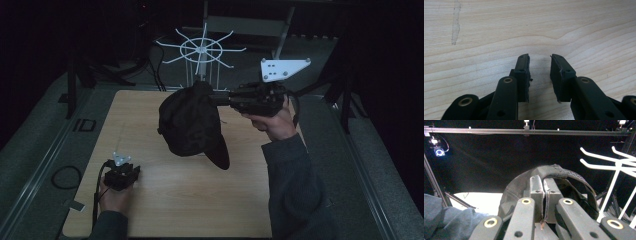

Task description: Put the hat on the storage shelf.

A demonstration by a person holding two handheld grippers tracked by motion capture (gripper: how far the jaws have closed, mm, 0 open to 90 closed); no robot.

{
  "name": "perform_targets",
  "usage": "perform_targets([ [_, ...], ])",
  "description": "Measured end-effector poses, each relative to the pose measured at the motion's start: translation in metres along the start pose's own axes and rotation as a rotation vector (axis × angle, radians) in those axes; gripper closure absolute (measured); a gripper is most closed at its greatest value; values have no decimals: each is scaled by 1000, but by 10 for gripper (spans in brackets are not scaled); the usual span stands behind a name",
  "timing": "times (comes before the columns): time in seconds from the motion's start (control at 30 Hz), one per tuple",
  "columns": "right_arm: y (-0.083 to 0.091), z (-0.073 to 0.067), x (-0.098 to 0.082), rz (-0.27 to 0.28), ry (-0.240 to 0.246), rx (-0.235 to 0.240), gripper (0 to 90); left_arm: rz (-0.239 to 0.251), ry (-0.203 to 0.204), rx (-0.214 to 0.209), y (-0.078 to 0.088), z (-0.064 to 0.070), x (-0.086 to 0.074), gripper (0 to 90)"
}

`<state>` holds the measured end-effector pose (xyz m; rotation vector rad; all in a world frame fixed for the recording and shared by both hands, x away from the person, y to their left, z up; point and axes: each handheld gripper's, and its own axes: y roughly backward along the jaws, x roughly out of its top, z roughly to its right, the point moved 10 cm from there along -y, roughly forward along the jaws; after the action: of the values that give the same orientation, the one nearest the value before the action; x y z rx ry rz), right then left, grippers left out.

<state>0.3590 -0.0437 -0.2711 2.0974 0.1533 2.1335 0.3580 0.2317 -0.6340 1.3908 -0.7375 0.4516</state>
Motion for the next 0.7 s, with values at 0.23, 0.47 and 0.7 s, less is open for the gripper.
perform_targets([
  [0.23, -3, -2, 0, -6, 11, 10, 876, 1, -2, 0, 0, 0, 0, 680],
  [0.47, -12, -10, 12, -8, 45, 30, 876, 1, -2, -2, 0, 0, 0, 676],
  [0.7, -21, -16, 23, -2, 67, 45, 876, 1, -3, -3, 0, 0, 0, 675],
])
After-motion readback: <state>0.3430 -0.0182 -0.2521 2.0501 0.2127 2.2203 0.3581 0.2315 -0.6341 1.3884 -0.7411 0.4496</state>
